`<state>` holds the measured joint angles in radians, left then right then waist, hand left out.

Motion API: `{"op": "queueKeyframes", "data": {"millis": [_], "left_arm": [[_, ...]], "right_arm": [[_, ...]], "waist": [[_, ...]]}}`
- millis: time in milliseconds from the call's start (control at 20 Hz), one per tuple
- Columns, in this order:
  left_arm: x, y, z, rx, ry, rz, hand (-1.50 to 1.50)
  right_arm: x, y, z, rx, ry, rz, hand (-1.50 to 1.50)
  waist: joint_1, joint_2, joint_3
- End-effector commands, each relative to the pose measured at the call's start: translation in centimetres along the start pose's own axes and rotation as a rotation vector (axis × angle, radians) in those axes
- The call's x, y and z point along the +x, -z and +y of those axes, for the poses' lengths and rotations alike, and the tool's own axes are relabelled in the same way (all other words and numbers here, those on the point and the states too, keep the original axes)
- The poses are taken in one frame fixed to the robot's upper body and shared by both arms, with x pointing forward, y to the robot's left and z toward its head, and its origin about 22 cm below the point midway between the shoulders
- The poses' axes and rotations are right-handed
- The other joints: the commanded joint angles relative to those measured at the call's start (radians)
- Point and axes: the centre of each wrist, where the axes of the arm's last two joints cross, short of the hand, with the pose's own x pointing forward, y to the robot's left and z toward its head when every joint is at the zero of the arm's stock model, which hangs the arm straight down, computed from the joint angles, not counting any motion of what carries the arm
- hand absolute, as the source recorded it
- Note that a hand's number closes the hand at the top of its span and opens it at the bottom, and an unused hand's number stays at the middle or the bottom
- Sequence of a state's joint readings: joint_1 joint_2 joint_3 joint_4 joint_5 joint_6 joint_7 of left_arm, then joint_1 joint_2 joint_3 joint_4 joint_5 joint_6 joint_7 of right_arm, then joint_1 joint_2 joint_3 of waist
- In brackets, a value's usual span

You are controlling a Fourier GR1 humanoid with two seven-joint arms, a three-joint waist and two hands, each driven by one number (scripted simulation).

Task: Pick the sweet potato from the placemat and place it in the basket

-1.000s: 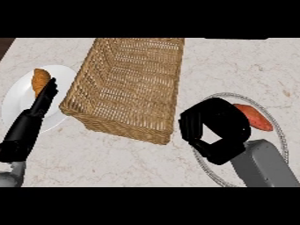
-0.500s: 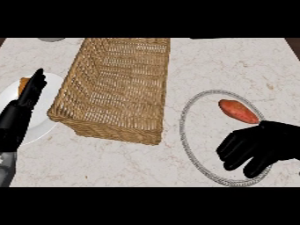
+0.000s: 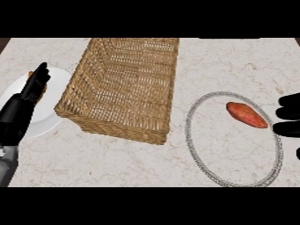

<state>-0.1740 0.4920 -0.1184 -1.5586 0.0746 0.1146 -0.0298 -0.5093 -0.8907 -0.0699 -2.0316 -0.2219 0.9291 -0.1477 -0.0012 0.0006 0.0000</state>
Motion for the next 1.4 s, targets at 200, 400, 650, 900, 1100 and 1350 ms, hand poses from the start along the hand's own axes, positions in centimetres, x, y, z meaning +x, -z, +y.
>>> {"op": "queueKeyframes", "data": {"millis": [200, 400, 650, 900, 1100, 1350], "left_arm": [[0.3, 0.9, 0.1, -0.028, 0.002, -0.029, 0.00], [0.4, 1.4, -2.5, -0.042, -0.015, -0.030, 0.00], [1.5, 1.9, -0.2, -0.032, -0.007, -0.047, 0.00], [0.6, 2.4, -1.4, -0.037, 0.007, -0.038, 0.00], [0.5, 1.3, -1.8, -0.035, -0.006, -0.017, 0.00], [0.9, 1.2, 0.0, -0.043, -0.016, -0.023, 0.00]], "right_arm": [[2.3, 0.1, -2.6, 0.347, -0.166, 0.121, -1.50], [1.4, 1.9, 0.1, 0.432, -0.210, 0.174, -1.50], [-1.5, 1.5, 0.4, 0.449, -0.196, 0.204, -1.50], [-5.0, 1.9, 3.0, 0.468, -0.243, 0.187, -1.50], [-7.2, 1.1, 4.0, 0.531, -0.298, 0.224, -1.50], [-11.2, 1.6, 7.2, 0.592, -0.343, 0.246, -1.50]], "waist": [[0.036, 0.012, 0.002], [0.036, 0.019, 0.004], [0.056, 0.015, 0.004], [0.050, 0.017, 0.002], [0.047, 0.010, 0.001], [0.046, 0.008, 0.000]]}}
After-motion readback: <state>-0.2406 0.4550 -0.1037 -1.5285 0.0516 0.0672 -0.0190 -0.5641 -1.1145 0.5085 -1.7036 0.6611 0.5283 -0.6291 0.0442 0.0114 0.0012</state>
